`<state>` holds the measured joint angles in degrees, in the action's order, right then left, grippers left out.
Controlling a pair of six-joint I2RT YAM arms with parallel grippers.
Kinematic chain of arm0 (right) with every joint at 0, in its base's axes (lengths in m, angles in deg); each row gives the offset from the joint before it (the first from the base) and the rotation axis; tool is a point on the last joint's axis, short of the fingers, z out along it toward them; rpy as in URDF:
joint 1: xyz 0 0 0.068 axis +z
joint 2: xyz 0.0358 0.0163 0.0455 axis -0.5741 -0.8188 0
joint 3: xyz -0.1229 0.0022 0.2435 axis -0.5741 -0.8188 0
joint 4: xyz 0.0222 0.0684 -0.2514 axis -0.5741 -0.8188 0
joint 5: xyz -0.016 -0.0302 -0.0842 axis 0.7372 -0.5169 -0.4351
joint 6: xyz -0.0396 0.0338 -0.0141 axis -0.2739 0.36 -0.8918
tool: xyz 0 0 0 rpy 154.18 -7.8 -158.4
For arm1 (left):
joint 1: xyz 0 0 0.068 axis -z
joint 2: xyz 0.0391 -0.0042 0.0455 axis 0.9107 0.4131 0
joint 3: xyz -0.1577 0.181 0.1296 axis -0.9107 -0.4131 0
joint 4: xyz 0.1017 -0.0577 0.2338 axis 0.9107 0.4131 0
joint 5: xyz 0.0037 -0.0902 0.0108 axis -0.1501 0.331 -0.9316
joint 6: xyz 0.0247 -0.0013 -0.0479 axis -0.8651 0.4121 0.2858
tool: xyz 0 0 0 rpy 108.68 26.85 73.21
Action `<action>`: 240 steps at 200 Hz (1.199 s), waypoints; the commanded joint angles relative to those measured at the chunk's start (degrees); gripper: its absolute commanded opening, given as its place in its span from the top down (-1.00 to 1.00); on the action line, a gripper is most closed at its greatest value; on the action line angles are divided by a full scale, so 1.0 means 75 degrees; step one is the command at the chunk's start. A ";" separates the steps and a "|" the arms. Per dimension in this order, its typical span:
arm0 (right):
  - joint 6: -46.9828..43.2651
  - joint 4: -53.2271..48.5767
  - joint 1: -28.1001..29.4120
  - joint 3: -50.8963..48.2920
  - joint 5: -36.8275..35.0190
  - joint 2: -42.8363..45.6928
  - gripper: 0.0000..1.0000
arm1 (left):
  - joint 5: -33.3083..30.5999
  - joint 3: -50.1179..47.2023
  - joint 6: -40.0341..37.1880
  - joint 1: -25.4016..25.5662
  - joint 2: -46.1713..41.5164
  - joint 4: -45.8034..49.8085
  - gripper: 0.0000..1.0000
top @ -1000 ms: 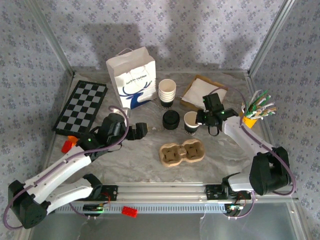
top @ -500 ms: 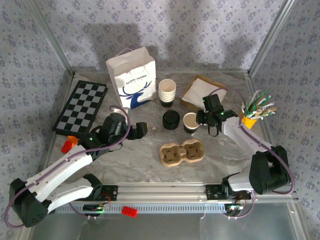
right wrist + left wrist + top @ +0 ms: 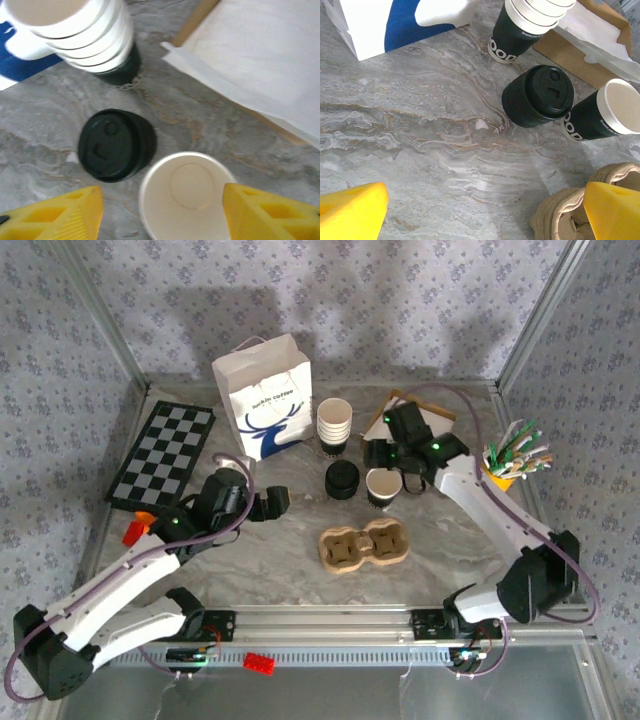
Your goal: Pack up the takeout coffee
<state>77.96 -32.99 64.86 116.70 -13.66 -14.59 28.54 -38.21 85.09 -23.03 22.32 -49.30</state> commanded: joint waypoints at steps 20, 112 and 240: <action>-0.0083 -0.1020 0.0679 0.1201 -0.0498 -0.1233 -0.51 | -0.0508 0.0399 0.0092 0.0078 -0.0311 0.0639 -1.00; 0.0897 -0.1962 0.1468 0.3132 -0.1227 -0.3678 -0.71 | -0.1198 0.0309 0.0250 0.0061 -0.0413 0.0809 -0.99; 0.1445 -0.2169 0.1438 0.3652 -0.1324 -0.4836 -0.66 | -0.1356 0.0124 0.0350 0.0036 -0.0495 0.0861 -1.00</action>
<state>87.40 -47.55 75.92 141.57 -22.32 -49.38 19.23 -37.73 87.25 -23.06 18.78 -43.53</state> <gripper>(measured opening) 0.830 0.997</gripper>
